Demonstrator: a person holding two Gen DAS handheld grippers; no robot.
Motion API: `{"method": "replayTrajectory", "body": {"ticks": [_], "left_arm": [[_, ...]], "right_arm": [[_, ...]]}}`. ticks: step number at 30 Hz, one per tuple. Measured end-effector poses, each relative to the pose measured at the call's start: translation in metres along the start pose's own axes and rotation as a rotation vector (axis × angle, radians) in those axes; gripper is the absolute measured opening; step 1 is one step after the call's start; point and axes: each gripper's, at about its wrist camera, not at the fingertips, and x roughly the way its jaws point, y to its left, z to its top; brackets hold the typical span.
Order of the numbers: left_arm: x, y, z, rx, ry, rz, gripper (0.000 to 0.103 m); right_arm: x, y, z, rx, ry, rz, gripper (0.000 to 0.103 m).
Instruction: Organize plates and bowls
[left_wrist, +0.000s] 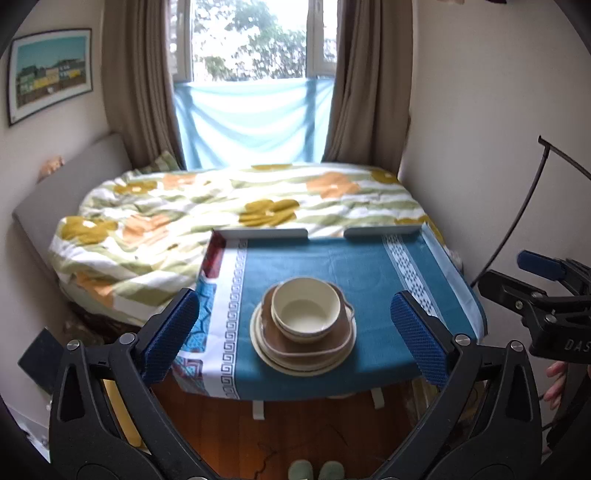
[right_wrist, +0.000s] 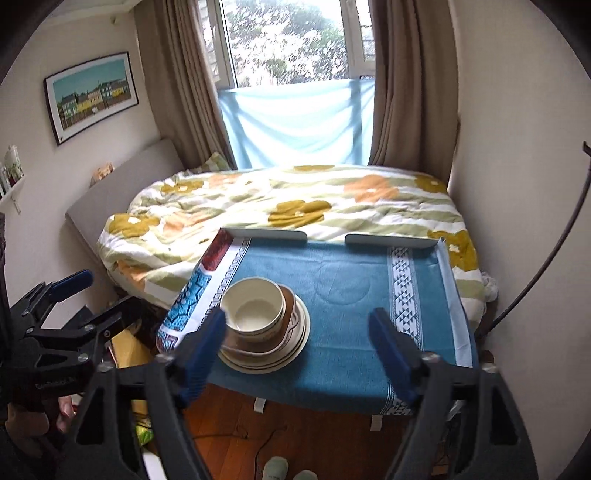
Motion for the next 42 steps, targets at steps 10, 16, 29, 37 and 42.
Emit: {"method": "replayTrajectory", "body": {"ticks": [10, 16, 29, 37, 42], "left_arm": [[-0.048, 0.005, -0.011, 0.028, -0.138, 0.041, 0.103], [-0.059, 0.004, -0.016, 0.032, -0.169, 0.061, 0.103], [-0.063, -0.001, -0.015, 0.036, -0.186, 0.077, 0.103], [-0.063, -0.002, -0.016, 0.03, -0.187, 0.081, 0.103], [-0.063, -0.004, -0.015, 0.031, -0.189, 0.082, 0.103]], "right_arm": [[-0.041, 0.002, -0.018, 0.023, -0.161, -0.168, 0.102], [-0.053, 0.009, -0.022, 0.011, -0.209, -0.194, 0.102], [-0.055, 0.013, -0.024, -0.002, -0.23, -0.199, 0.102], [-0.052, 0.015, -0.024, -0.008, -0.226, -0.193, 0.102], [-0.051, 0.015, -0.022, -0.004, -0.227, -0.195, 0.102]]}}
